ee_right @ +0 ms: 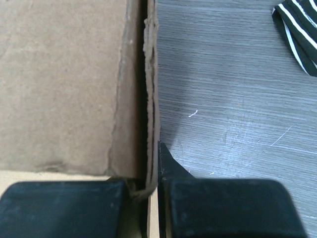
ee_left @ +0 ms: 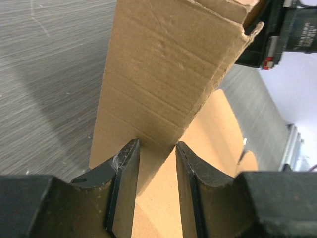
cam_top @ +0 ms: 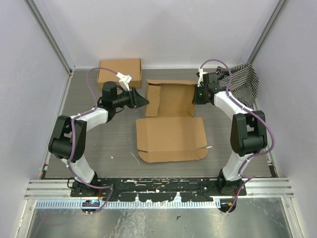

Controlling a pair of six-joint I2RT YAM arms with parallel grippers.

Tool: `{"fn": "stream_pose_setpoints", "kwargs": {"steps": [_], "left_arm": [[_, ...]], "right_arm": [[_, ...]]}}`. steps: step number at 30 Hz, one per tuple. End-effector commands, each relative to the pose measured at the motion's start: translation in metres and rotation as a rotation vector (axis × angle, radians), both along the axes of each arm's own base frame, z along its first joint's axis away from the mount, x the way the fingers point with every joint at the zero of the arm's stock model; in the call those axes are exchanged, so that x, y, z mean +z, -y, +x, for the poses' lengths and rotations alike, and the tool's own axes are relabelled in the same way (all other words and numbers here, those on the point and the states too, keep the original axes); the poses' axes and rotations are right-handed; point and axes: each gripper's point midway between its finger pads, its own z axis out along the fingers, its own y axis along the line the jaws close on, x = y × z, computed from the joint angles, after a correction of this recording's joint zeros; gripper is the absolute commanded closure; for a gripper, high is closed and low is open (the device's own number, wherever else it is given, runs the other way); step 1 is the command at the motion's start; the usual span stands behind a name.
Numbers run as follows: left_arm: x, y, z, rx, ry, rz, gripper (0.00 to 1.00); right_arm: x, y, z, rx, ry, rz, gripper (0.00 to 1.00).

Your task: Fold the paper box

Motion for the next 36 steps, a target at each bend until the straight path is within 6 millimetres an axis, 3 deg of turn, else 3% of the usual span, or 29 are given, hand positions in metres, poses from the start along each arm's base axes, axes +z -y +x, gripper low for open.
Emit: {"fn": "stream_pose_setpoints", "kwargs": {"steps": [1,12,14,17,20,25,28,33,36], "left_arm": [[0.019,-0.011,0.016,0.124,0.098,0.130,0.59],[0.003,-0.024,0.029,0.295,0.089,0.375,0.63],[0.001,-0.028,0.032,0.340,0.084,0.425,0.70],[-0.003,-0.042,0.037,0.432,0.028,0.517,0.89],[-0.010,-0.053,0.031,0.477,-0.045,0.620,1.00],[-0.006,-0.077,0.022,0.618,-0.086,0.912,1.00],[-0.015,-0.089,0.010,0.633,-0.104,1.104,1.00],[-0.014,-0.096,-0.003,0.691,0.020,1.309,1.00],[-0.023,-0.101,-0.007,0.686,0.031,1.418,1.00]], "right_arm": [[0.034,-0.008,0.006,-0.018,0.111,0.022,0.97],[0.043,-0.021,-0.003,-0.039,0.146,0.001,0.97],[0.046,-0.024,-0.004,-0.039,0.152,-0.004,0.97],[0.049,-0.024,-0.005,-0.059,0.149,-0.012,0.97],[0.052,-0.025,-0.007,-0.079,0.137,-0.015,0.98],[0.060,-0.024,-0.011,-0.137,0.124,-0.023,0.98],[0.061,-0.024,-0.013,-0.188,0.090,-0.024,0.99],[0.055,-0.028,-0.022,-0.264,0.007,-0.041,0.99],[0.052,-0.029,-0.025,-0.303,-0.017,-0.029,0.99]]}}
